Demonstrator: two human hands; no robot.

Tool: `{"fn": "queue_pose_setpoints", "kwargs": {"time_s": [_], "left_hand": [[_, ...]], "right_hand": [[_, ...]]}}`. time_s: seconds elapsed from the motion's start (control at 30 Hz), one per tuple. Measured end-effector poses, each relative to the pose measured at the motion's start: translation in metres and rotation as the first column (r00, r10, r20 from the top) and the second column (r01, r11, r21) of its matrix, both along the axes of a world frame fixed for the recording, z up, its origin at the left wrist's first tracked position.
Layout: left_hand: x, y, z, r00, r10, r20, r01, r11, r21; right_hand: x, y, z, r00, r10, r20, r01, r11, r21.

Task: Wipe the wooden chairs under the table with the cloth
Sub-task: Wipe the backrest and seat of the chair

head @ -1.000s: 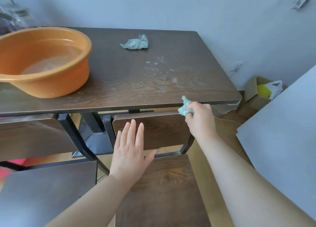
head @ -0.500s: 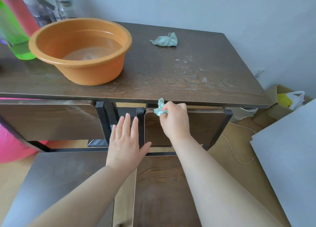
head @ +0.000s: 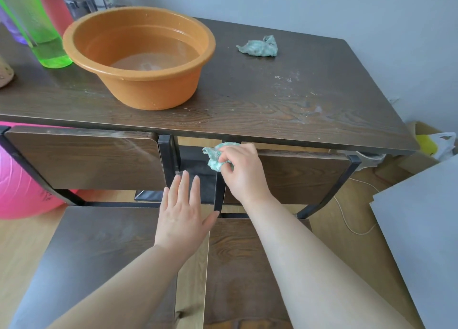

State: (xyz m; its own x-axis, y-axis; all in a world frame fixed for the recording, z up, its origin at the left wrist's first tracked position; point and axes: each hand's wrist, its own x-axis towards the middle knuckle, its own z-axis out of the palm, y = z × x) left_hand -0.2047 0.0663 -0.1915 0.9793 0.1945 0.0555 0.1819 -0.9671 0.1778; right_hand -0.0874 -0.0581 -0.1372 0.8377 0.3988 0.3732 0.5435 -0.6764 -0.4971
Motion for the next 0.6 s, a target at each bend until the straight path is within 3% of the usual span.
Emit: {"fn": "queue_pose_setpoints", "kwargs": {"time_s": [0.27,0.6], "left_hand": [[-0.005,-0.002,-0.032,0.998,-0.02,-0.06,0.02,1.0,0.004],[-0.001,-0.042,-0.062,0.982,-0.036,-0.187,0.031,0.999,-0.026]], "right_hand": [[-0.006,-0.02,-0.032,0.994,0.051,0.092,-0.052,0.999,0.008],[-0.016,-0.113,-0.106,0.978,-0.133,-0.162,0.116,0.988,-0.106]]}}
